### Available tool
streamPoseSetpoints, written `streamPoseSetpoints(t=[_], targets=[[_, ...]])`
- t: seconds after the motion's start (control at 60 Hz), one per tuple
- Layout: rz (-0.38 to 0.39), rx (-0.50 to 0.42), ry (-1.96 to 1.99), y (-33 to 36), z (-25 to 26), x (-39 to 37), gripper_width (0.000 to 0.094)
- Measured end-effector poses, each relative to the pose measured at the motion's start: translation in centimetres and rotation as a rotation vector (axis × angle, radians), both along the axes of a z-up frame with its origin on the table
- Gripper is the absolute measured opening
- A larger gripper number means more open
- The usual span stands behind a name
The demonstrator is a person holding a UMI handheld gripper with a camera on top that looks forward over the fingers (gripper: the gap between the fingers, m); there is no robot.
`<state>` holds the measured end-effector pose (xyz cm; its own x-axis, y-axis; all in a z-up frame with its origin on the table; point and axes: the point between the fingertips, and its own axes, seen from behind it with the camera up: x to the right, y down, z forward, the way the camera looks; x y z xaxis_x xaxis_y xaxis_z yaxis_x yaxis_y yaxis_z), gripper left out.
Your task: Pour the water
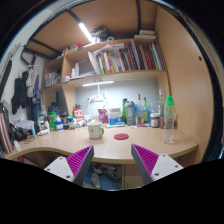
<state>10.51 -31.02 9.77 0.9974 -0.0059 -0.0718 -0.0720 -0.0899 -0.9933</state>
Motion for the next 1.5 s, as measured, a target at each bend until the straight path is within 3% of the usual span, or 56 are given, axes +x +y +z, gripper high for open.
streamPoseSetpoints(t=[0.35, 0.9, 1.0, 1.083, 1.3, 1.433, 1.5], targets=[[-0.018, 0.002, -0.016, 2.0, -0.7, 2.9, 0.0837], [-0.373, 0.066, -0.071, 14.6, 0.9, 28.8, 0.0824], [-0.335, 0.058, -0.052, 18.4, 0.1, 29.8, 0.0771], [-0.316, 0.034, -0.061, 20.4, -0.3, 30.1, 0.0522], [-0.374, 0.061, -0.073, 21.0, -0.2, 30.8, 0.0420], [-0.381, 0.030, -0.105, 20.9, 0.1, 30.1, 0.0417], [-0.369, 0.058, -0.173, 20.9, 1.8, 28.5, 0.0418]])
